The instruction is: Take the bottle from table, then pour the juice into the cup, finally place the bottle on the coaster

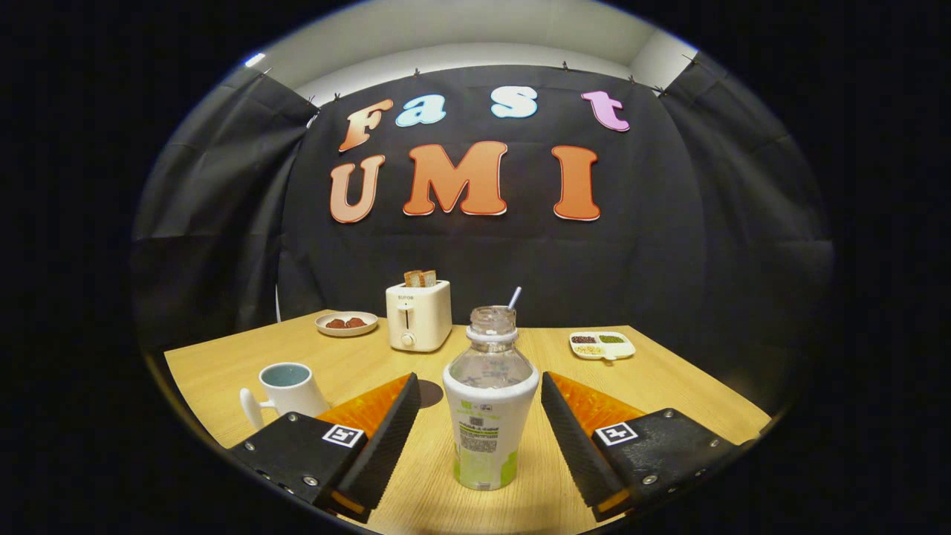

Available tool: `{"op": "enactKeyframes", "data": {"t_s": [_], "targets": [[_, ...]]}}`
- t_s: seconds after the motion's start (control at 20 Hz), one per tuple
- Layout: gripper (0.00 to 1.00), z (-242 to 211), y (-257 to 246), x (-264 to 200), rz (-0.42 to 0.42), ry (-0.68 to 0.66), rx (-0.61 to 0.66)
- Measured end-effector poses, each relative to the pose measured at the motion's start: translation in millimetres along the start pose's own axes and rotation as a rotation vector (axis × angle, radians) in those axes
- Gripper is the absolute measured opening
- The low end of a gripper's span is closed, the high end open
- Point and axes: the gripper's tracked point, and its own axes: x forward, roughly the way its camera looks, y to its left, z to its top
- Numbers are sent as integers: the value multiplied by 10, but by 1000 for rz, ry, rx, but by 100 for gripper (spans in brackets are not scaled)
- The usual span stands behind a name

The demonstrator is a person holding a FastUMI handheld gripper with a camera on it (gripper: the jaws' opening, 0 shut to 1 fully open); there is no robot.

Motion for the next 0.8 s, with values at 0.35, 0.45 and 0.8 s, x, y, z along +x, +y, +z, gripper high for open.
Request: {"op": "enactKeyframes", "data": {"t_s": [0.35, 0.45, 0.8], "targets": [[91, -377, -48, 100, -37, 106, 11], [89, -421, -44, 131, -41, 114, 20], [64, -490, -65, 201, -83, 122, 35]]}}
